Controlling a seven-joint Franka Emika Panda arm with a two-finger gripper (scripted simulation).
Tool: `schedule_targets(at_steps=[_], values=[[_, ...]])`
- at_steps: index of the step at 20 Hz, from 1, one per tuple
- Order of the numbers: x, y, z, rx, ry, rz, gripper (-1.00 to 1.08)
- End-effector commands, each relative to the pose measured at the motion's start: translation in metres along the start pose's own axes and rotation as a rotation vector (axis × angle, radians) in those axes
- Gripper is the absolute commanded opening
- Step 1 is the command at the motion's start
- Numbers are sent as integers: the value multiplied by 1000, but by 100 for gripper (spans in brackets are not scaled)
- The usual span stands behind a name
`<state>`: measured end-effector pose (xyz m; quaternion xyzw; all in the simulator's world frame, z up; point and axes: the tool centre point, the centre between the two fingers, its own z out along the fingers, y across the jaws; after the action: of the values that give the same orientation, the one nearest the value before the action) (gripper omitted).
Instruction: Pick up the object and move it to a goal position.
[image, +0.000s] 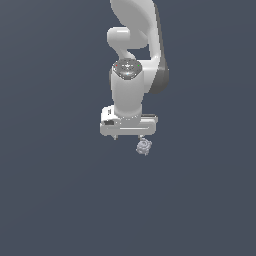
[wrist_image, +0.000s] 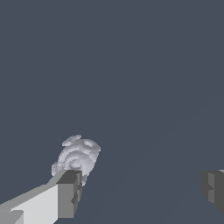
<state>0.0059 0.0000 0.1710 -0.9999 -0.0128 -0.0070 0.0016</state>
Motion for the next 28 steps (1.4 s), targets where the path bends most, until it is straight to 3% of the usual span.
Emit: schedule_targets(at_steps=[1,11,28], values=[[0,0,0,0,0,0,100],[0,-19,3,34,-12,-16,100],[-7,-36,23,25,-14,97,100]])
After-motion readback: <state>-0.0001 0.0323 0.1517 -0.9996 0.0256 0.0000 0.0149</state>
